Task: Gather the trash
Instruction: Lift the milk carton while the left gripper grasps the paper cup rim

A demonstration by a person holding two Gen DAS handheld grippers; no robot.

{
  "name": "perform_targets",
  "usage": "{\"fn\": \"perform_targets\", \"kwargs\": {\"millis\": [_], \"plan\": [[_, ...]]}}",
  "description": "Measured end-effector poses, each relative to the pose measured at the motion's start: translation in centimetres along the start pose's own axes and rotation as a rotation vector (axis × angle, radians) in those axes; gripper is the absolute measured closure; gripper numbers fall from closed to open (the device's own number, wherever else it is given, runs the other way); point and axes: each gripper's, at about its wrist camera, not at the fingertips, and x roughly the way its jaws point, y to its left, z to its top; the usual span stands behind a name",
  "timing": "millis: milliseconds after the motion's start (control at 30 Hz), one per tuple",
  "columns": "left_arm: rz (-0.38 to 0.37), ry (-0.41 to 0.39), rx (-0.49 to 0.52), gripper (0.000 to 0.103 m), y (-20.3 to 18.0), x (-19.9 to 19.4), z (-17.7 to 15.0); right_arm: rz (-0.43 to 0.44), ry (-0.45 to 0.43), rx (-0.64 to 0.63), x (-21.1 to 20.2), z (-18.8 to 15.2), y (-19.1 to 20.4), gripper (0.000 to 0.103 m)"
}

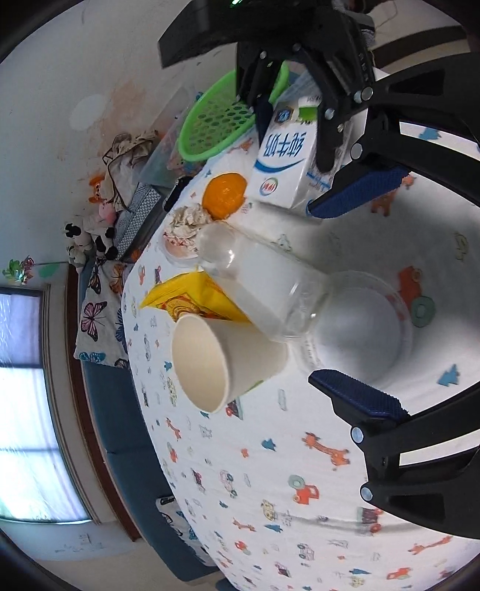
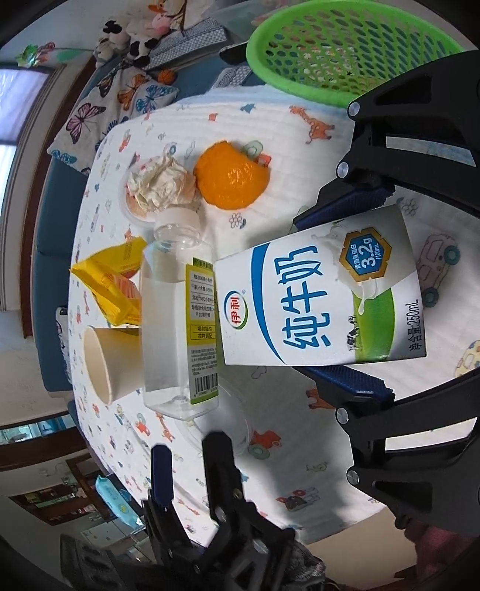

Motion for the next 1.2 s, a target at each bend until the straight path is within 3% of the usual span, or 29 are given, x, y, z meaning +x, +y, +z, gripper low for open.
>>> {"fn": "perform_targets", "kwargs": {"millis": [467,833,1200], "plan": [[0.096,-0.029,-0.159,0.025,4.0,2.8,5.0,-0.005,-0.039,0.028,-2.4,-0.7,-1.2,0.035],[0.101,-0.046,-0.118,0.039,3.9,4.5,5.9,0.001,-0.05,0.05,-3.2,-1.2,-1.8,0.035],[0.128,-0.107,-0.089,0.044,3.0,2.3,6.0,-0.008,-0.09,0.084,-4.7,-1.1,-2.6,0.035]]}}
